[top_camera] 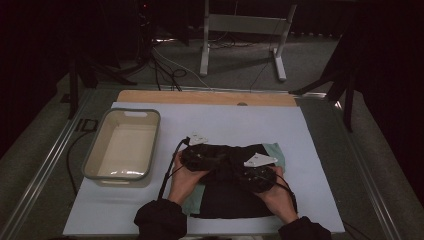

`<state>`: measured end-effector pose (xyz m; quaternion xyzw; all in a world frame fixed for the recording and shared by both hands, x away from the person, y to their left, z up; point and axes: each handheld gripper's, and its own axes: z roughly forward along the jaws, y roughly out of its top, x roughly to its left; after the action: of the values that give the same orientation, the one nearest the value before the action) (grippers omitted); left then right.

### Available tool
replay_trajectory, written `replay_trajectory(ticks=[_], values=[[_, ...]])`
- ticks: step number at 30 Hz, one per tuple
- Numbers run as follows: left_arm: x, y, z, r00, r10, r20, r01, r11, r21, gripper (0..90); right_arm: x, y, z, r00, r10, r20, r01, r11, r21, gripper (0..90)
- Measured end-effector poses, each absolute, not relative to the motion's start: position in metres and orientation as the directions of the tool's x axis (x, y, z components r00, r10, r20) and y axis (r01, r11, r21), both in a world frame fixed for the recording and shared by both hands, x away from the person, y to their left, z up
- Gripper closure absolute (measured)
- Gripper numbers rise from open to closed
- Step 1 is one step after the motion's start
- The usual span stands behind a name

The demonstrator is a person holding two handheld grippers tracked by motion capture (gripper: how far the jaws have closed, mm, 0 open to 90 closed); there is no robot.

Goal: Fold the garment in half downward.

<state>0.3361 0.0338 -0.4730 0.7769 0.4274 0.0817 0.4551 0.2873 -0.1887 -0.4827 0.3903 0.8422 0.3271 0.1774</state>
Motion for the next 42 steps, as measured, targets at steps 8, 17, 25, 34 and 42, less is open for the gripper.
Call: replay_trajectory(ticks=[8,17,25,34,42], values=[[0.334,0.025,-0.481,0.651,0.721,-0.236,0.599,-0.298,0.743,50.7,0.289,-0.205,-0.477,-0.583,0.812,-0.029,0.556,0.424,0.715,65.0],[0.327,0.022,-0.479,0.707,0.668,-0.232,0.567,-0.341,0.749,88.6,0.292,-0.210,-0.474,-0.549,0.835,-0.025,0.563,0.392,0.728,56.1],[0.324,0.023,-0.476,0.710,0.664,-0.233,0.562,-0.336,0.756,88.7,0.287,-0.198,-0.467,-0.604,0.796,-0.028,0.508,0.412,0.756,50.6],[0.324,0.025,-0.475,0.704,0.667,-0.242,0.564,-0.319,0.762,88.9,0.283,-0.190,-0.469,-0.673,0.739,-0.028,0.474,0.460,0.751,52.6],[0.321,0.026,-0.474,0.707,0.657,-0.262,0.564,-0.299,0.770,88.9,0.287,-0.190,-0.479,-0.674,0.736,-0.054,0.496,0.506,0.705,55.4]])
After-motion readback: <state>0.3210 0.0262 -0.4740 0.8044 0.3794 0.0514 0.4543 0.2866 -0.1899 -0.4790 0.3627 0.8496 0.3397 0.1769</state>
